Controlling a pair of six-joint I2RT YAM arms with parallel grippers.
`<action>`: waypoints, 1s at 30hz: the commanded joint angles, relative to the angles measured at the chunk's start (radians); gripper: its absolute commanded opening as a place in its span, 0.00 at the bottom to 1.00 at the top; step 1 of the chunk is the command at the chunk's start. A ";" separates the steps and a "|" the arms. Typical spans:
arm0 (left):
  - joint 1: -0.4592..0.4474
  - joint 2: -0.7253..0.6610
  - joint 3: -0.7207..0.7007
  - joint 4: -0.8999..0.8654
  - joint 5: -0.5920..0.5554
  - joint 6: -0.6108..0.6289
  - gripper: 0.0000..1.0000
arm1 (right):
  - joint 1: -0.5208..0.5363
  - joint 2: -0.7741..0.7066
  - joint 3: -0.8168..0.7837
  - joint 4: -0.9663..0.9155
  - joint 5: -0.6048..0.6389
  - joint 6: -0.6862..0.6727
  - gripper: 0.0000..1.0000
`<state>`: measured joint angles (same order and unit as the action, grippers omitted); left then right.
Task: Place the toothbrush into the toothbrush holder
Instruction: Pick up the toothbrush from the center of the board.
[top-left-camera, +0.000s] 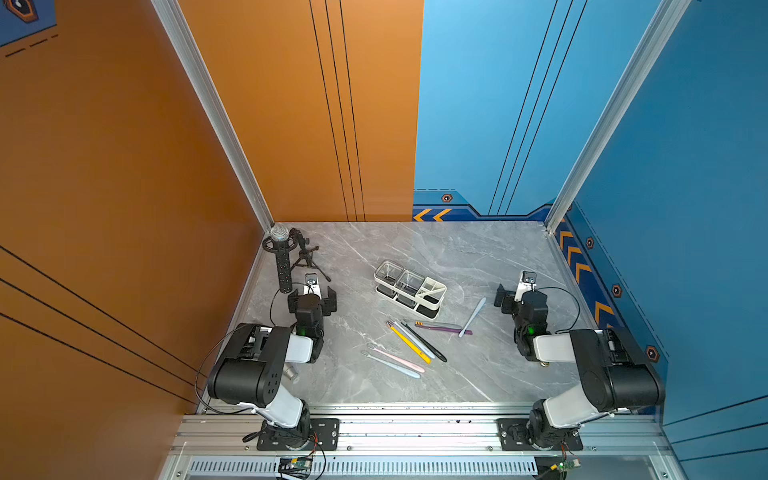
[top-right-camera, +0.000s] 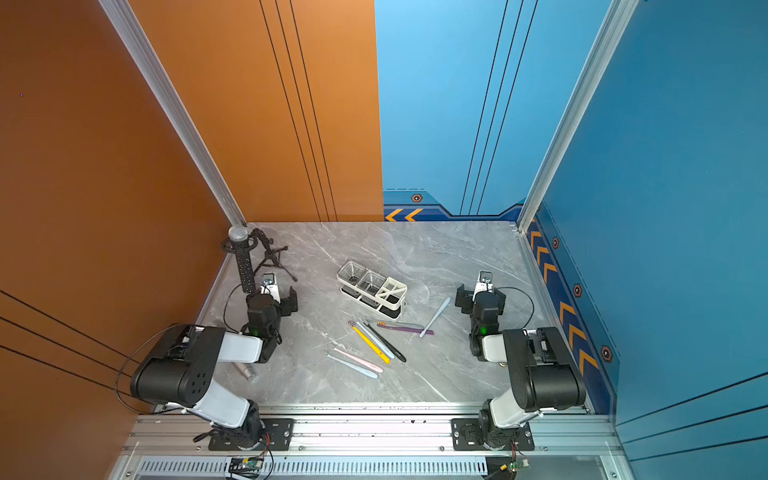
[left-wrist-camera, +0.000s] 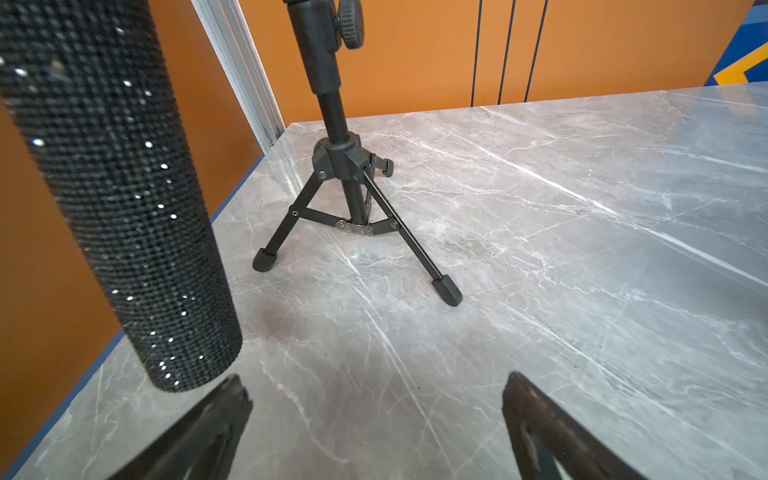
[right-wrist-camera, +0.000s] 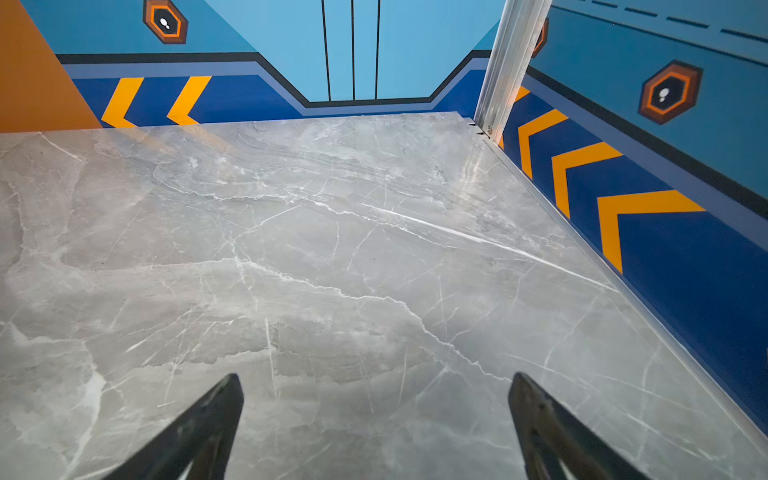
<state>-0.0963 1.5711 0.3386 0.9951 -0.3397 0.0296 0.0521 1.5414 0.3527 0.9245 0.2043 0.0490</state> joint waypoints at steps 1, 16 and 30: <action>0.002 -0.001 0.011 0.002 0.005 -0.009 0.98 | -0.005 0.000 0.019 -0.019 -0.017 0.012 1.00; 0.015 0.000 0.019 -0.009 0.026 -0.014 0.98 | -0.023 0.000 0.024 -0.031 -0.061 0.020 1.00; -0.107 -0.242 -0.034 -0.079 -0.106 0.092 0.98 | -0.002 -0.101 0.155 -0.341 -0.009 0.009 1.00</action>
<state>-0.1230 1.4319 0.3229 0.9356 -0.3473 0.0475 0.0322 1.5070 0.4282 0.7593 0.1379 0.0521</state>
